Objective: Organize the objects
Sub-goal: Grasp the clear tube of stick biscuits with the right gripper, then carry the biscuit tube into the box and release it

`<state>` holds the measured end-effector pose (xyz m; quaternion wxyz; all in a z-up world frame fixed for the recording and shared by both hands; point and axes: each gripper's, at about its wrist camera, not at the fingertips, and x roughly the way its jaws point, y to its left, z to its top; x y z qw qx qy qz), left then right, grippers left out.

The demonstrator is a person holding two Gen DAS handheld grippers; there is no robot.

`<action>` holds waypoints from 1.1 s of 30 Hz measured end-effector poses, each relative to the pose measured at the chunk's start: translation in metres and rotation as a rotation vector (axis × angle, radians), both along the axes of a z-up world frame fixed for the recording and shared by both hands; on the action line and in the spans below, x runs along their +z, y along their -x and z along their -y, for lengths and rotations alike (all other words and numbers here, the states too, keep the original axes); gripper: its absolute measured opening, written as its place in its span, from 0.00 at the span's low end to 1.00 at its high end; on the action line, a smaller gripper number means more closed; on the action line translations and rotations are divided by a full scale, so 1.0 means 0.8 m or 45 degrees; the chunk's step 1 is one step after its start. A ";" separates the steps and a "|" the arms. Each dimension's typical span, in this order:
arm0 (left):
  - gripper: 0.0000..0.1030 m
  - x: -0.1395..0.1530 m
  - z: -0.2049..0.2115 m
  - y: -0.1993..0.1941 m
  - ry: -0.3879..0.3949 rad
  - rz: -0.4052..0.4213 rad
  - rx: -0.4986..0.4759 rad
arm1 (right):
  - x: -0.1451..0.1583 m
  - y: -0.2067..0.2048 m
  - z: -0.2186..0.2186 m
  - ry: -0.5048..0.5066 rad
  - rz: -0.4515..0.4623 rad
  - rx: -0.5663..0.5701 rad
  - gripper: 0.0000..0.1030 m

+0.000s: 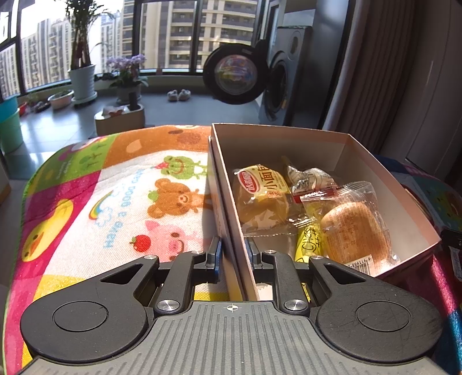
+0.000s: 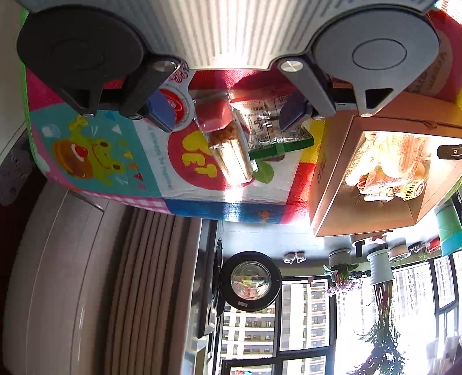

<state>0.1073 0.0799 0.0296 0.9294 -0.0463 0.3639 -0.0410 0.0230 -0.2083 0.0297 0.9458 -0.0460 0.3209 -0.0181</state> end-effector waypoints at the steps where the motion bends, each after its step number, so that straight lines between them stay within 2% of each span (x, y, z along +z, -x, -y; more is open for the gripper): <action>1: 0.18 0.000 0.000 0.000 -0.001 0.000 0.000 | 0.005 -0.010 0.001 0.011 0.014 0.013 0.76; 5: 0.18 0.000 0.002 0.000 -0.002 -0.002 0.003 | 0.003 -0.064 0.021 -0.131 -0.076 0.016 0.76; 7: 0.18 0.000 0.002 0.000 0.001 -0.003 0.002 | -0.010 -0.088 0.022 -0.108 -0.119 -0.011 0.75; 9: 0.18 0.000 0.002 0.000 -0.001 -0.003 0.002 | -0.028 -0.110 0.023 -0.112 -0.182 -0.036 0.66; 10: 0.18 0.000 0.002 0.000 -0.004 -0.004 0.002 | -0.036 -0.119 0.025 -0.139 -0.218 -0.044 0.54; 12: 0.18 0.000 0.002 0.000 -0.006 -0.005 -0.001 | -0.039 -0.122 0.027 -0.184 -0.214 -0.064 0.47; 13: 0.18 0.000 0.002 0.000 -0.005 -0.005 0.000 | -0.038 -0.122 0.026 -0.183 -0.218 -0.063 0.38; 14: 0.18 0.000 0.003 -0.001 -0.005 -0.004 0.000 | -0.035 -0.119 0.025 -0.184 -0.213 -0.065 0.32; 16: 0.18 -0.001 0.003 -0.002 -0.005 -0.006 0.001 | -0.029 -0.112 0.024 -0.180 -0.210 -0.077 0.30; 24: 0.18 -0.001 0.004 -0.003 0.003 -0.006 0.000 | 0.035 -0.033 0.026 -0.167 -0.073 -0.047 0.30; 33: 0.18 -0.001 0.004 -0.003 0.007 -0.005 0.000 | 0.076 0.067 -0.001 -0.184 -0.049 0.100 0.29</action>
